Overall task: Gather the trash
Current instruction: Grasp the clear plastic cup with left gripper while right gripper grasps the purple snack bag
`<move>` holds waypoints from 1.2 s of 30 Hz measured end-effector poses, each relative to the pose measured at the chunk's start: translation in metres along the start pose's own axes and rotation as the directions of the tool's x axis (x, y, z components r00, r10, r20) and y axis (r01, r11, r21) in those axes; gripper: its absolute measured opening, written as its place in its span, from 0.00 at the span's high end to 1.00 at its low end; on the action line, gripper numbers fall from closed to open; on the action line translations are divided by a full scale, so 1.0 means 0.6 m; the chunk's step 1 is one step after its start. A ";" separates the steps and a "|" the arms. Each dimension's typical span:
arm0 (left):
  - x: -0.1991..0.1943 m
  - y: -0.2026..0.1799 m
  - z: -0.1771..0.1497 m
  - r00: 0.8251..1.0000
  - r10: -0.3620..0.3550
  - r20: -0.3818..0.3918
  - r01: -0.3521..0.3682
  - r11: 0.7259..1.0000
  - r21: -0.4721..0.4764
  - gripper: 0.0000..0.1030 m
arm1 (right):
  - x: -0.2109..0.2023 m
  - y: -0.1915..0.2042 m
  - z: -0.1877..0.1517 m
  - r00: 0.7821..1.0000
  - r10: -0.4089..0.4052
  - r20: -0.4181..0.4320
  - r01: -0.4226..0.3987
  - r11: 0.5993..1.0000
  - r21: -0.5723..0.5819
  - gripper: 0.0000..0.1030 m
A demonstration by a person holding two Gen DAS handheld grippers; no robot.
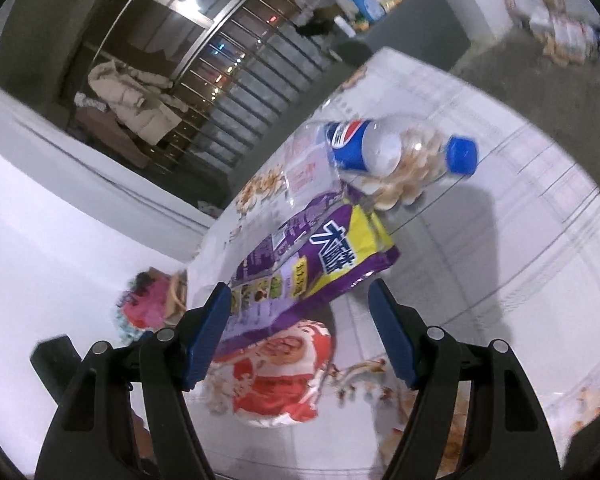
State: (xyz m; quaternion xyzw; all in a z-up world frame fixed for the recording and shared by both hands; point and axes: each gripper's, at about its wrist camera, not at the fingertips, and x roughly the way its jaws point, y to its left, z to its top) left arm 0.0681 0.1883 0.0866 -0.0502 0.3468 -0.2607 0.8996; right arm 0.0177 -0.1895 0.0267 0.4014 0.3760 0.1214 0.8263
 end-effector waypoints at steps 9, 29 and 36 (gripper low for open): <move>-0.019 0.026 -0.034 0.991 -0.123 -0.060 0.124 0.992 0.003 0.45 | 0.049 -0.036 0.004 0.998 0.050 -0.049 -0.043 0.991 0.130 0.42; 0.070 0.143 -0.022 0.994 -0.063 -0.093 0.044 0.981 -0.191 0.49 | 0.095 -0.068 0.014 0.986 0.151 -0.064 -0.128 0.953 0.275 0.48; 0.101 0.147 -0.017 0.988 -0.082 -0.131 0.059 0.983 -0.174 0.76 | 0.121 -0.082 0.005 0.977 0.204 -0.064 -0.169 0.921 0.352 0.63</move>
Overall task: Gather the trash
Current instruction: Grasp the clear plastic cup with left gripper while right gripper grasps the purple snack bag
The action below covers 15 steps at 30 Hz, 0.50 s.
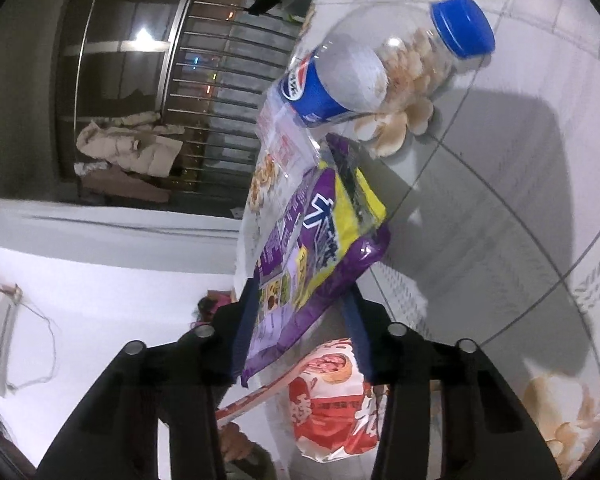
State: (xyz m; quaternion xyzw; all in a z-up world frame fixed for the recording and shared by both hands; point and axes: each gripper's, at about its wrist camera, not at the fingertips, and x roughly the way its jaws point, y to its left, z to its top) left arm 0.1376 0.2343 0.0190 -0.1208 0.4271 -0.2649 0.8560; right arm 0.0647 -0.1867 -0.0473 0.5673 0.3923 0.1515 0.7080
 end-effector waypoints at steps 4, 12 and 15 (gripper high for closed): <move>0.001 -0.009 0.002 1.000 -0.010 0.003 0.010 0.999 0.044 0.85 | 0.006 -0.014 -0.002 1.000 0.028 -0.004 -0.028 0.999 0.045 0.75; -0.004 -0.021 0.007 1.000 -0.001 0.011 0.000 0.998 0.070 0.98 | 0.003 -0.034 -0.006 0.993 0.121 -0.009 -0.119 0.985 0.127 0.96; -0.018 -0.024 0.011 0.999 0.004 0.032 -0.006 0.997 0.072 0.98 | 0.000 -0.040 -0.012 0.985 0.172 -0.016 -0.167 0.972 0.163 0.96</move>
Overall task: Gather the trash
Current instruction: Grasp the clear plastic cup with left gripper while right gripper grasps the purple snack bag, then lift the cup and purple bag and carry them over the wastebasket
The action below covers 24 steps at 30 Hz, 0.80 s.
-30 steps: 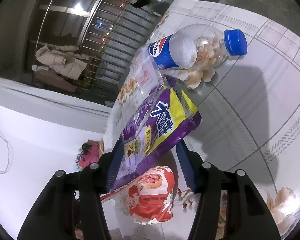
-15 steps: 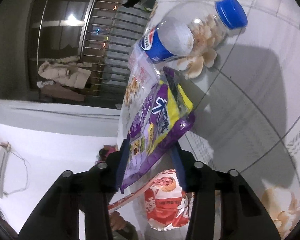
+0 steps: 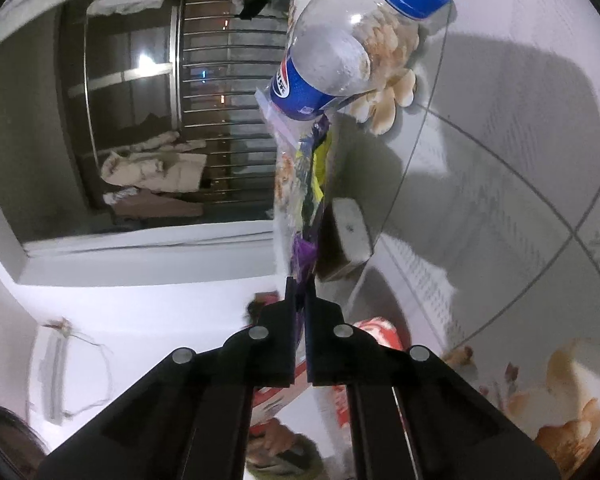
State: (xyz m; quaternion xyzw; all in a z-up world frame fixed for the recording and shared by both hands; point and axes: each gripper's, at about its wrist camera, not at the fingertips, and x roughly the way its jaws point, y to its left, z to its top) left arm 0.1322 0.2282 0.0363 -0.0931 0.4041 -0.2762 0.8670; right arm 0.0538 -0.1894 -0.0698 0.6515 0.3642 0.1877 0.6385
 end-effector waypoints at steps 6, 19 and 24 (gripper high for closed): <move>-0.046 -0.020 0.009 0.998 0.019 0.060 -0.020 1.000 0.003 0.98 | -0.006 0.002 -0.009 0.992 0.116 -0.039 -0.114 0.992 0.056 0.97; -0.165 -0.168 0.043 0.976 -0.034 0.215 0.008 0.992 0.123 0.98 | -0.123 0.050 -0.034 0.946 0.325 -0.015 -0.325 0.946 -0.014 0.97; -0.152 -0.269 0.057 0.969 -0.125 0.214 0.077 0.973 0.218 0.98 | -0.234 0.045 -0.034 0.929 0.359 0.091 -0.354 0.933 -0.072 0.97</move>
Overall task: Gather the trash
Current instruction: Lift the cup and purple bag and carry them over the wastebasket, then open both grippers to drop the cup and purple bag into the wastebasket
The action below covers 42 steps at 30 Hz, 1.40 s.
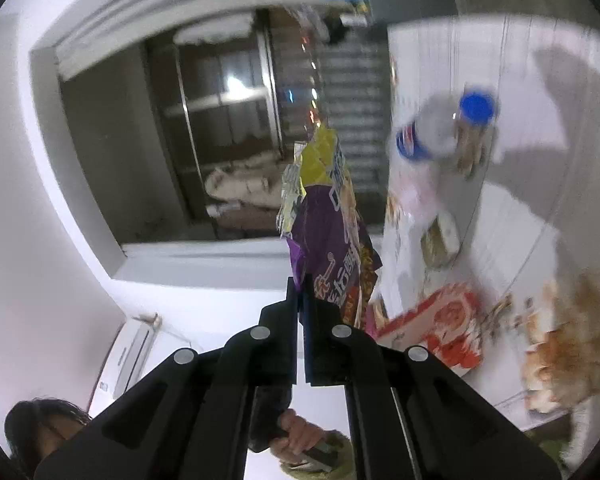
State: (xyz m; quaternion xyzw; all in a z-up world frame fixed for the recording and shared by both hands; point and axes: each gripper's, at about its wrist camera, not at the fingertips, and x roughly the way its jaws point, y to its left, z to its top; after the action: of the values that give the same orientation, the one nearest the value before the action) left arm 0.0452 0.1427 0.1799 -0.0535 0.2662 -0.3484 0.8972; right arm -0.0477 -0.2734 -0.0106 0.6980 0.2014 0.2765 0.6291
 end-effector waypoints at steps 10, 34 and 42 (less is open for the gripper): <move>0.205 -0.250 0.022 0.965 -0.235 -0.112 0.249 0.960 0.128 0.98 | -0.294 0.071 0.019 0.897 -0.127 0.423 0.205 0.968 -0.145 0.97; 0.867 -0.639 -0.275 0.699 -0.161 -0.697 0.366 0.918 0.155 0.98 | -0.536 -0.201 0.210 0.464 -0.617 0.636 0.544 0.765 0.345 0.97; 0.971 -0.642 -0.371 0.599 -0.069 -0.798 0.335 0.927 0.171 0.75 | -0.584 -0.376 0.244 0.358 -0.823 0.441 0.576 0.566 0.589 0.62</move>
State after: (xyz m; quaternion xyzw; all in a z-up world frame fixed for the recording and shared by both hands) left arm 0.0595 -0.5077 -0.1580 0.2109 0.5630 -0.4738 0.6434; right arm -0.2076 -0.5770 -0.2881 0.6828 0.2826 -0.3386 0.5825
